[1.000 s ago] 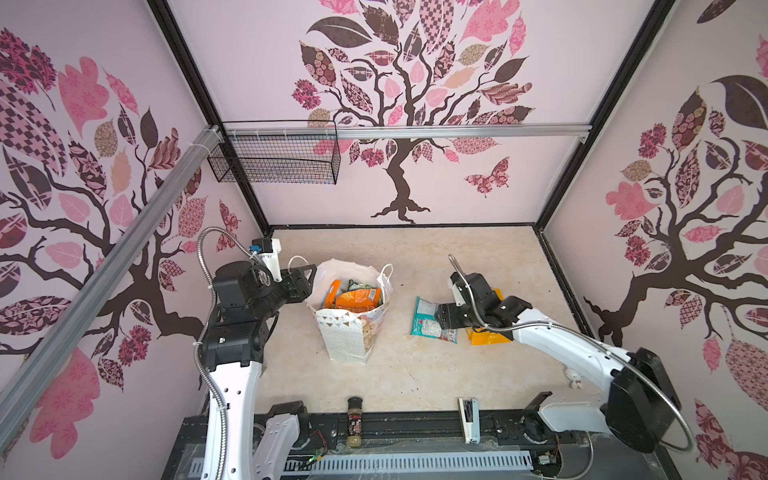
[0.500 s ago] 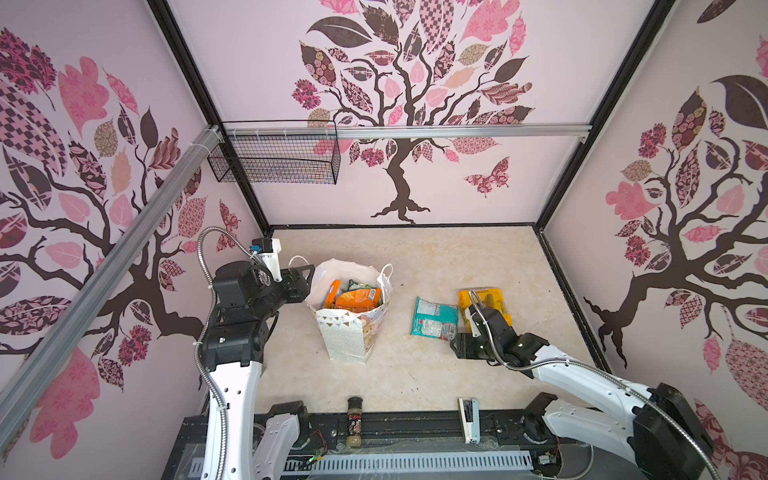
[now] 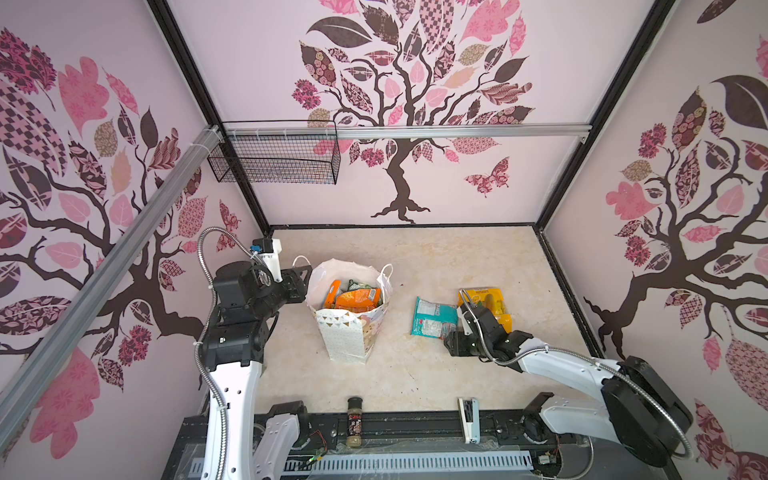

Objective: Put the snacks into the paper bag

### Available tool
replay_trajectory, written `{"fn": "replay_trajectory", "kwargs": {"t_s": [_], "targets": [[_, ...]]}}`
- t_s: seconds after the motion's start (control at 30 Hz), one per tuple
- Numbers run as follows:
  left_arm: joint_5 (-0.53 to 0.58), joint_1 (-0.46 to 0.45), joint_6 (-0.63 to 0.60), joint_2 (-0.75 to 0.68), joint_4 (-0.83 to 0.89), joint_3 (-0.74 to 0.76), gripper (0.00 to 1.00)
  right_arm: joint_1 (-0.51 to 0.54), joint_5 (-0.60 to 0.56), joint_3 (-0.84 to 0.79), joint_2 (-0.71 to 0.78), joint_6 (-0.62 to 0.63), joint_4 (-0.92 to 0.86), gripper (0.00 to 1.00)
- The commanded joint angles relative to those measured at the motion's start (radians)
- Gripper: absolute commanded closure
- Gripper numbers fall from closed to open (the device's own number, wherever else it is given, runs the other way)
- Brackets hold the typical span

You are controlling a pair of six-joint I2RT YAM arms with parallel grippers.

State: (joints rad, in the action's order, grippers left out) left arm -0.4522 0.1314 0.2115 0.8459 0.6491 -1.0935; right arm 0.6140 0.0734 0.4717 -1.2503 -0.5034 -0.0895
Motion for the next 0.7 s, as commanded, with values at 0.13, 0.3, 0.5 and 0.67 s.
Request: {"fn": "replay_trajectory", "kwargs": {"t_s": [0.13,0.3,0.5,0.67], "targets": [[-0.009,0.005,-0.009,-0.006,-0.022,0.026,0.8,0.002,-0.021,0.057,-0.083,0.055,-0.001,0.37],[-0.01,0.005,-0.009,-0.003,-0.023,0.026,0.89,0.003,-0.002,0.067,-0.111,0.051,0.019,0.37],[-0.006,0.005,-0.009,-0.005,-0.017,0.025,0.95,0.001,-0.015,0.081,-0.13,0.054,0.023,0.38],[-0.002,0.004,-0.01,-0.005,-0.017,0.025,0.97,0.002,-0.033,0.079,-0.138,0.055,0.015,0.44]]}}
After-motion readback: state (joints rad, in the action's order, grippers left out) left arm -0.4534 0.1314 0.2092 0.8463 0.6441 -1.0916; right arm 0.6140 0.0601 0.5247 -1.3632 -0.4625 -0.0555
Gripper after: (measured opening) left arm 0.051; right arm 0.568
